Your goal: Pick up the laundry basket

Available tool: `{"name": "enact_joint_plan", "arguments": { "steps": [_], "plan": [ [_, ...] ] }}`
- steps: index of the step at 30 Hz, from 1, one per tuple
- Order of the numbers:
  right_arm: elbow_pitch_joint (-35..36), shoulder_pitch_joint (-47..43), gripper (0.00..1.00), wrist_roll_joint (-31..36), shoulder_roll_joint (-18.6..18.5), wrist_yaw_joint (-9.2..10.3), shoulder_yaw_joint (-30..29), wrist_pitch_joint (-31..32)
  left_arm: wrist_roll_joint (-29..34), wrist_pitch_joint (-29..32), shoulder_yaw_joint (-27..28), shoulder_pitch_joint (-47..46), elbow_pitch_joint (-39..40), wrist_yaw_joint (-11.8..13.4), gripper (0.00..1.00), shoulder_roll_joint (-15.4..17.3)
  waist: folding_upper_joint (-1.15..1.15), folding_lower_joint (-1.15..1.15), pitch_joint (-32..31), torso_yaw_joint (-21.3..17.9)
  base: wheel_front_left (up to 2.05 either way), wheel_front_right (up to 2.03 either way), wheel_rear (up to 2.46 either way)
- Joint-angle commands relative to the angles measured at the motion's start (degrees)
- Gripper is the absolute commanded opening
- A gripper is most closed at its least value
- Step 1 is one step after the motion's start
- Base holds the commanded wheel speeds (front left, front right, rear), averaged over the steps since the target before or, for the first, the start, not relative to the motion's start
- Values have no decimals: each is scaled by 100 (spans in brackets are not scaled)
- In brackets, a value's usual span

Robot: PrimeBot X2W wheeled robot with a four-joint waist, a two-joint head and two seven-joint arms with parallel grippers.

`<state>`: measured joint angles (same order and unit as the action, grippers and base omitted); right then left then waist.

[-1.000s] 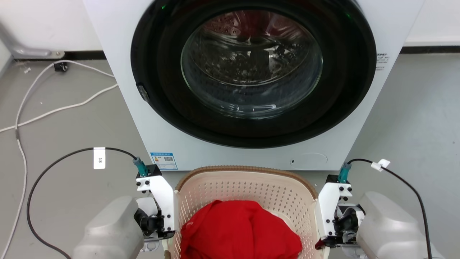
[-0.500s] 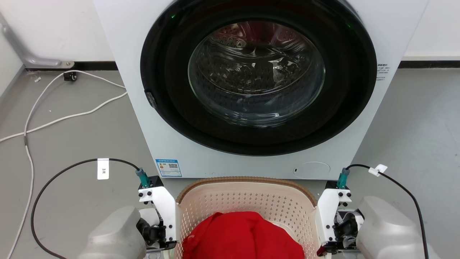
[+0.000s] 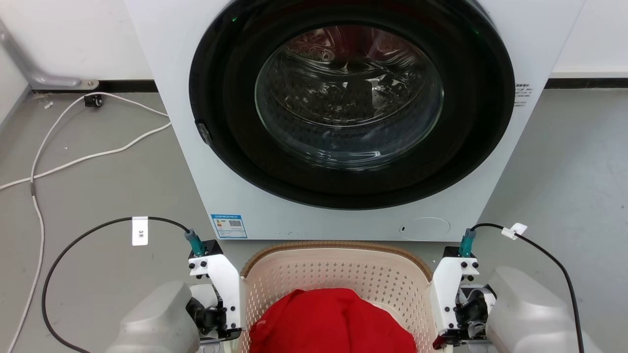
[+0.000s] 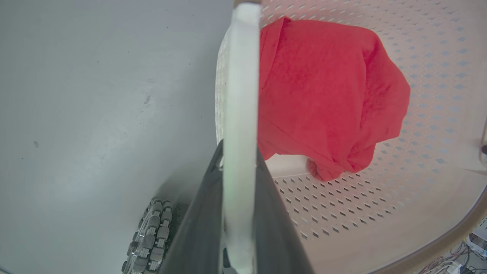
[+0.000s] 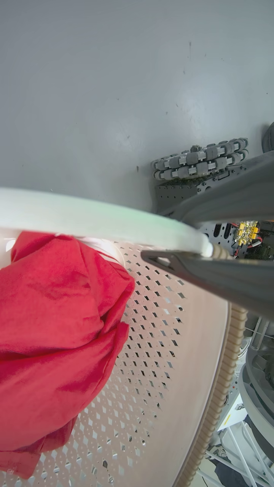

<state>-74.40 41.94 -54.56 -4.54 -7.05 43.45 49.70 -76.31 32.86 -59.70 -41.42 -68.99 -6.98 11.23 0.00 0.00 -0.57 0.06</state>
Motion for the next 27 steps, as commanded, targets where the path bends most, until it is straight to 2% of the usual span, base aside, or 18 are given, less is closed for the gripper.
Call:
{"name": "enact_joint_plan", "arguments": {
  "steps": [1,27],
  "plan": [
    [120,106,0,-153,303,-80,-15,-29,-88,-7,18,-27,166,-90,0,-356,0,0,5,3,0,0,0],
    [163,137,0,-407,316,-82,232,-116,-251,60,-7,5,100,-92,0,-420,0,0,3,31,0,0,0]
  ]
}}
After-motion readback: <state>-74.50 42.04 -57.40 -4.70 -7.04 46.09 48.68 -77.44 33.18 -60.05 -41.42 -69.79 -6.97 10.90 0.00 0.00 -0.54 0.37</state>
